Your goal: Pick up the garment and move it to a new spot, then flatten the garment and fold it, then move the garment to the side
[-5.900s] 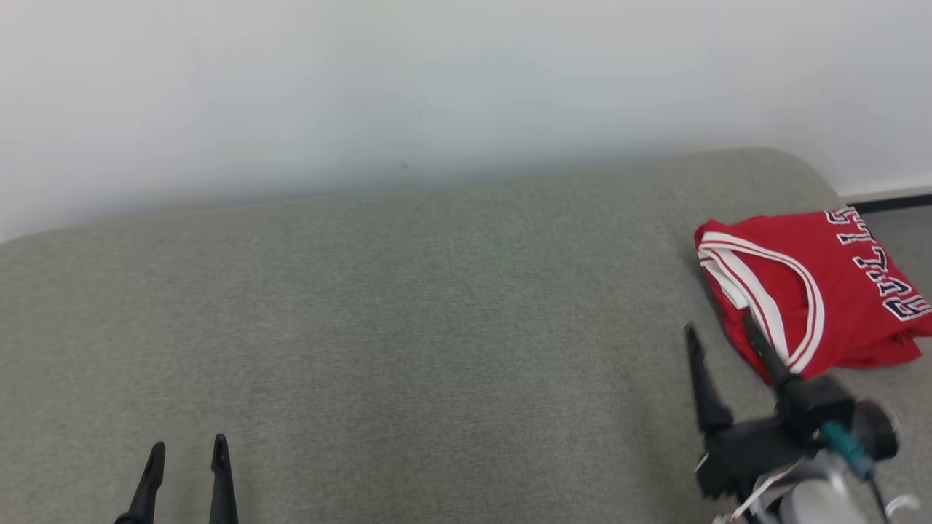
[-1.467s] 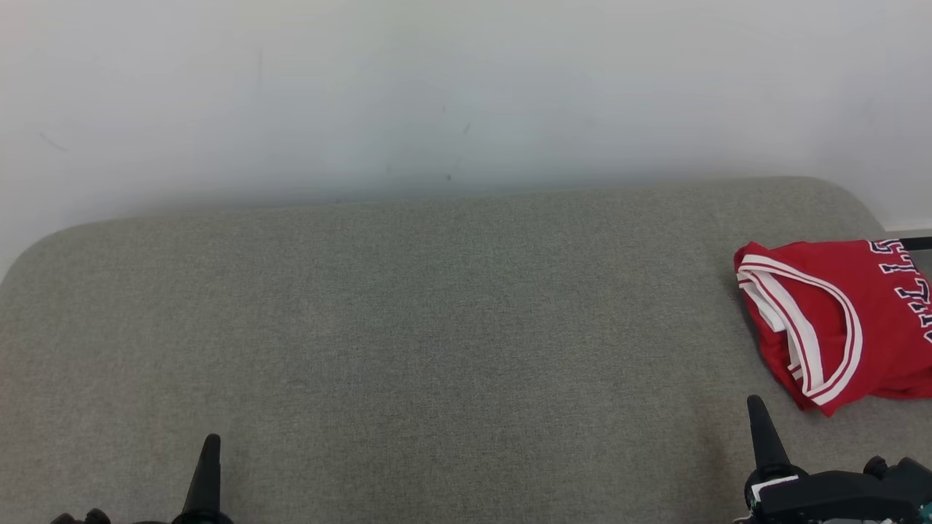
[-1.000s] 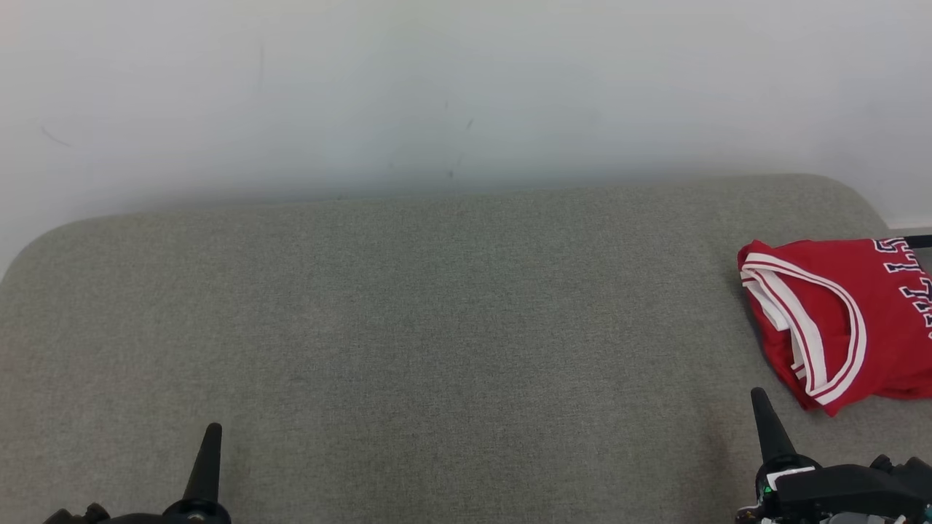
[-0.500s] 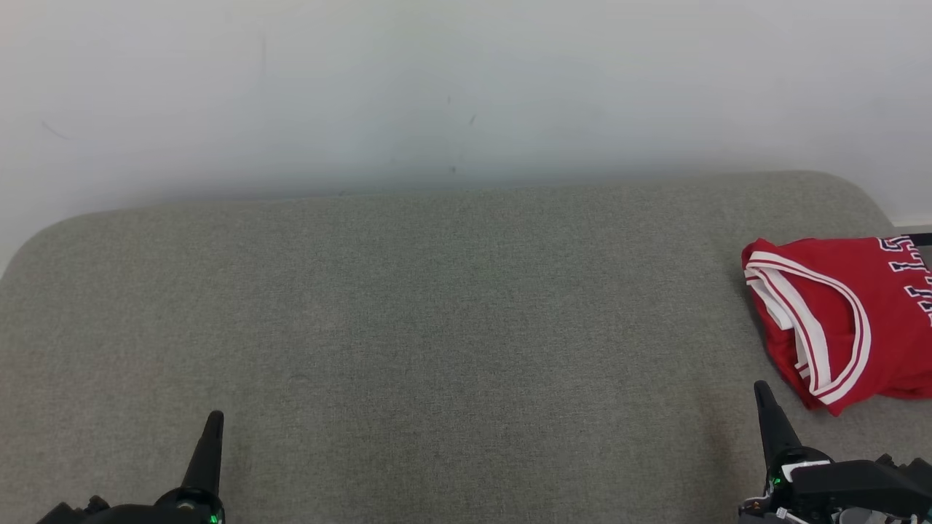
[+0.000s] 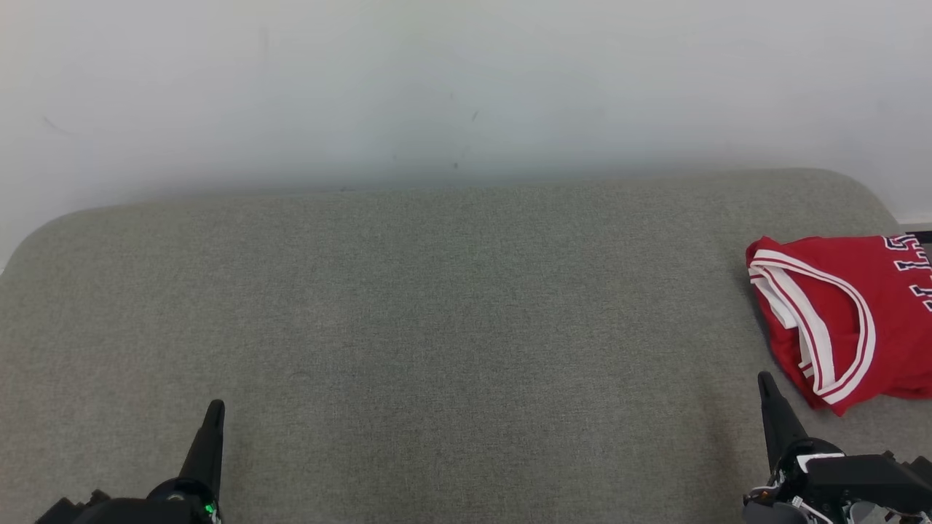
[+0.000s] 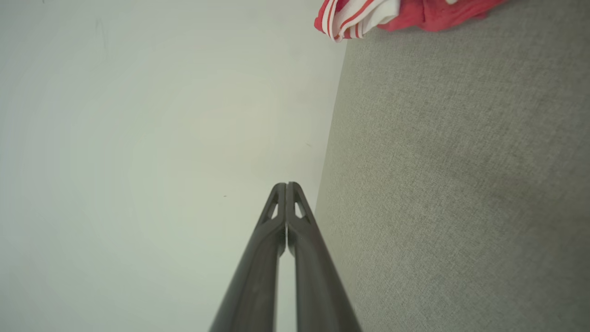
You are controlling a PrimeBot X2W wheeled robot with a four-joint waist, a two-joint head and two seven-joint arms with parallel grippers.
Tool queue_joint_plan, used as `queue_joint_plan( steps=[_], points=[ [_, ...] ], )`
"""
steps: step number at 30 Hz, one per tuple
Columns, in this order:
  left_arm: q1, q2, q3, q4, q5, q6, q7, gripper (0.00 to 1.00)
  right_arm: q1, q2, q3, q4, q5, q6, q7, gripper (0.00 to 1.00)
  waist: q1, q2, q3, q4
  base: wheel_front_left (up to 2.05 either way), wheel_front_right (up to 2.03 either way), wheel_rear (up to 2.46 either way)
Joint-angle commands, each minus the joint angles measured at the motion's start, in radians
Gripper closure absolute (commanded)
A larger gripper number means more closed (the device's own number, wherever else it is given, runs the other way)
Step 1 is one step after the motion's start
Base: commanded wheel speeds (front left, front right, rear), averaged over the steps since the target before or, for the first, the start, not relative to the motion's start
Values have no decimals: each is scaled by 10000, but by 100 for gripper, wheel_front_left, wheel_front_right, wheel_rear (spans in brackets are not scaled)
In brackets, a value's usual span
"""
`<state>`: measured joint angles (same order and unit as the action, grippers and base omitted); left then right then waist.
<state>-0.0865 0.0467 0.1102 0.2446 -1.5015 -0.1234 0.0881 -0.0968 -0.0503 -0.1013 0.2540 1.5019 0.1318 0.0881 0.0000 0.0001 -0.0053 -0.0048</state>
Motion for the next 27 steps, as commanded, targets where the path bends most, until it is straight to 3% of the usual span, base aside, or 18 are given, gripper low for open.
queue_joint_plan(
  steps=[1,15,27],
  points=[
    [-158,54,39,-10,-231,-55,60,100,-88,2,-41,-58,195,-18,62,100,0,-1,7,4,0,0,0],
    [-307,59,58,23,-1170,-94,297,100,-160,4,-155,-116,1164,-21,293,100,0,-1,84,48,0,0,0],
    [-289,59,56,20,-1134,-94,295,100,-155,4,-146,-109,1119,-21,291,100,0,-1,84,48,0,0,0]
  ],
)
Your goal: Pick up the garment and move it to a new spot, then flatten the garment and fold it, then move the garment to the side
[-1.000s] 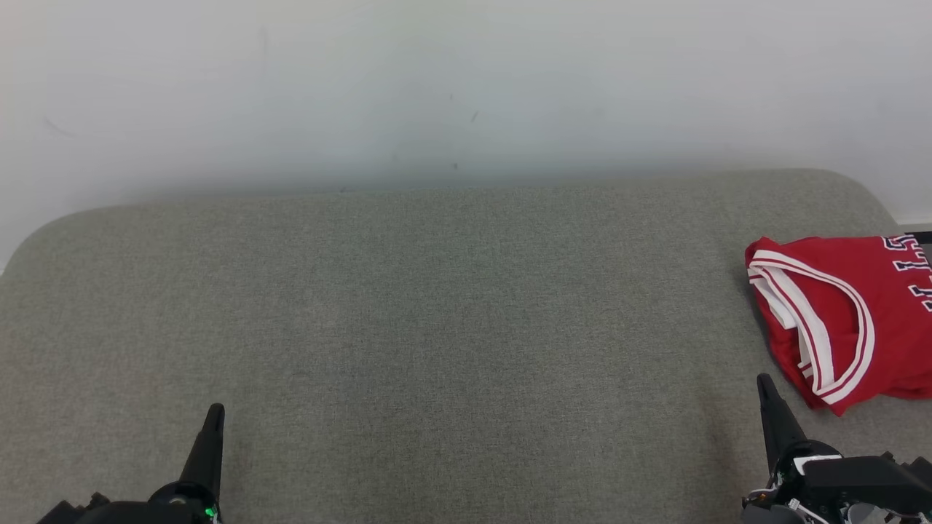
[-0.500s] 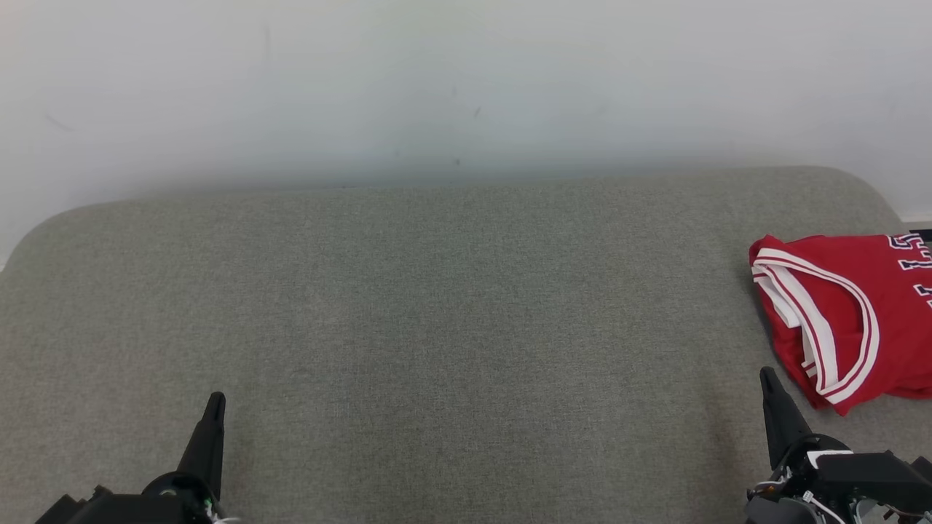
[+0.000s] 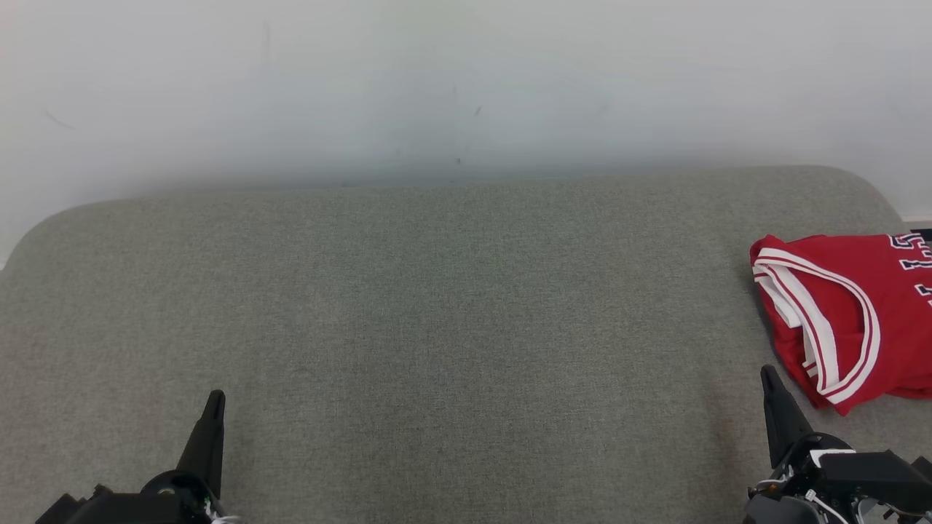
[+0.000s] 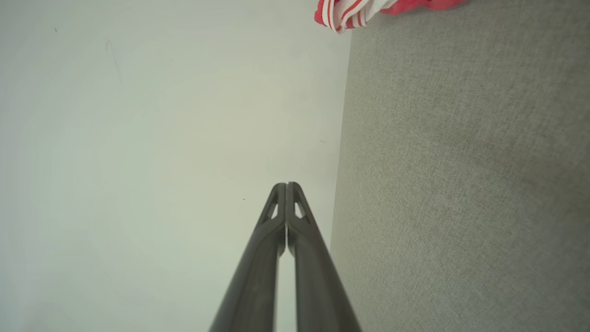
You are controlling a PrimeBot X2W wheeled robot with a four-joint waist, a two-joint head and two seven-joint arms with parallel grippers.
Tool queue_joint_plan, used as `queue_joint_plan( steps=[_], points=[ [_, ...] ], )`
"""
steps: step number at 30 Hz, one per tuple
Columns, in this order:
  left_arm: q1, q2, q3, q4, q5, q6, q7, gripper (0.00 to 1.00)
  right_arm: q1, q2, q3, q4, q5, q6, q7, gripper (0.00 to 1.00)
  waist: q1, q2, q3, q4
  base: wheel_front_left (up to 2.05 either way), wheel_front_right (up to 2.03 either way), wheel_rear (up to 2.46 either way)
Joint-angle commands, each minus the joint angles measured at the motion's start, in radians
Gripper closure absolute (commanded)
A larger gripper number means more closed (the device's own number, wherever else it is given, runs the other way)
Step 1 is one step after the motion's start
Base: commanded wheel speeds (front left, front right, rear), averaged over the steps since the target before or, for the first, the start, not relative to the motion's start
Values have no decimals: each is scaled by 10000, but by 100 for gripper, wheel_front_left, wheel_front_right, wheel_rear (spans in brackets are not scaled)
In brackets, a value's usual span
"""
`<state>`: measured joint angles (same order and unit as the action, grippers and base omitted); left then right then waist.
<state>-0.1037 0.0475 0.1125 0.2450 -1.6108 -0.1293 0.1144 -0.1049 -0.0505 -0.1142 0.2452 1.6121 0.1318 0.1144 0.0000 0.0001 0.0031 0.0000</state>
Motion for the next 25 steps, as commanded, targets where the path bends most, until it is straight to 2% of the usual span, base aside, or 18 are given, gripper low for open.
queue_joint_plan(
  steps=[1,25],
  points=[
    [-117,52,33,16,-41,-34,32,100,-73,6,-18,-21,16,-21,29,100,0,-1,0,0,0,0,0],
    [-116,52,32,15,-42,-33,31,100,-72,6,-17,-21,17,-21,28,100,0,-1,0,0,0,0,0]
  ],
)
